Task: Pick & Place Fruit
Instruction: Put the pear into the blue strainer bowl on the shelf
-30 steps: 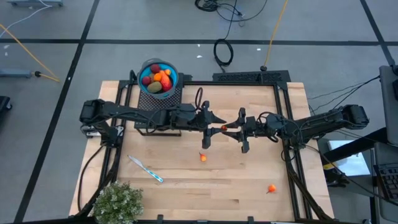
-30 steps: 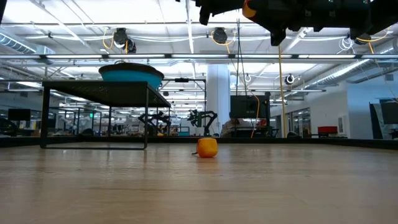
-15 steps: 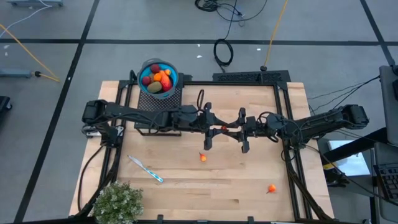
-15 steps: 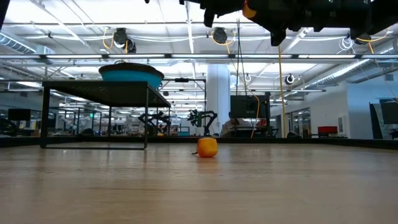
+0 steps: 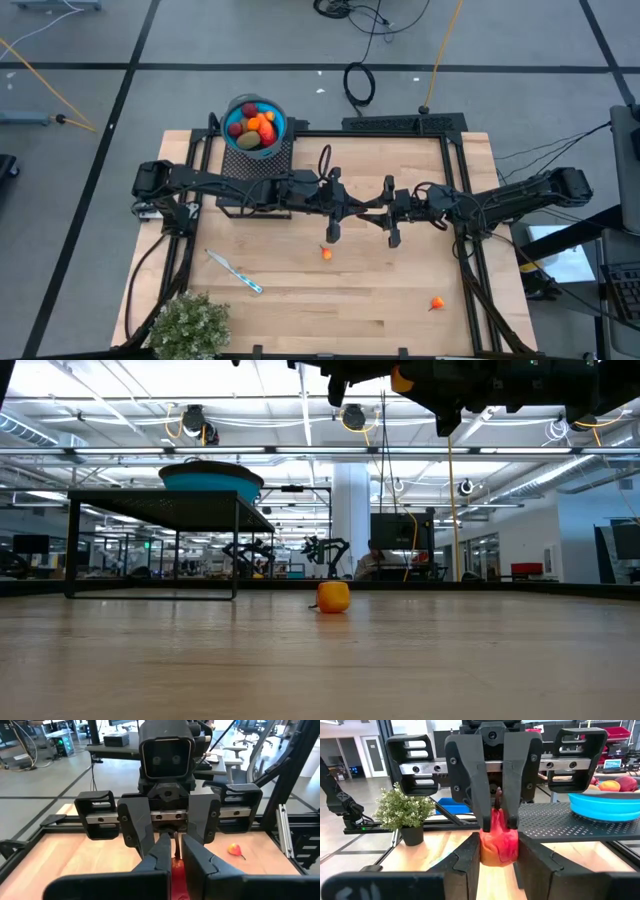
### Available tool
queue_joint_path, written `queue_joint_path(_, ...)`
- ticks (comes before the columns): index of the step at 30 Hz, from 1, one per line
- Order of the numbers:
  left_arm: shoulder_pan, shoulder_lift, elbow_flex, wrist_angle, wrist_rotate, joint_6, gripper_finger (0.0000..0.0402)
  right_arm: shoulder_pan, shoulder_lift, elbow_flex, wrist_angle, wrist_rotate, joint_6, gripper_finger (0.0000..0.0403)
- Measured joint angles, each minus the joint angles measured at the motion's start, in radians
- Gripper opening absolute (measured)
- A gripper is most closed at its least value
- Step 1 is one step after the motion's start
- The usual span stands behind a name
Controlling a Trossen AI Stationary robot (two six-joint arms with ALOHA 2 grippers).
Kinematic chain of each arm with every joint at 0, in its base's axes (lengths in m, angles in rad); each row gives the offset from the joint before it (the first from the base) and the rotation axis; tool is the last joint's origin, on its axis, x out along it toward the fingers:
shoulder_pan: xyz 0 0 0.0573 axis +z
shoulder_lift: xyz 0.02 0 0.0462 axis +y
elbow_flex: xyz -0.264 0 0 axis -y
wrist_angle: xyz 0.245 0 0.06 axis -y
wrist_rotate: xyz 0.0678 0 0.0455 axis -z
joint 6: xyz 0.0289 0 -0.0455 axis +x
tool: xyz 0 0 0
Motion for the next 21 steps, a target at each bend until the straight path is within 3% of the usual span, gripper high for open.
queue_joint_path(8, 0.000, -0.003, -0.001, 0.001, 0.001, -0.017, 0.0004, 0.000, 0.000, 0.000, 0.001, -0.007, 0.150, 0.0110)
queue_joint_path(21, 0.000, -0.046, -0.003, -0.036, -0.028, 0.047, 0.0001, -0.001, -0.002, 0.003, -0.012, -0.109, 0.319, 0.0209)
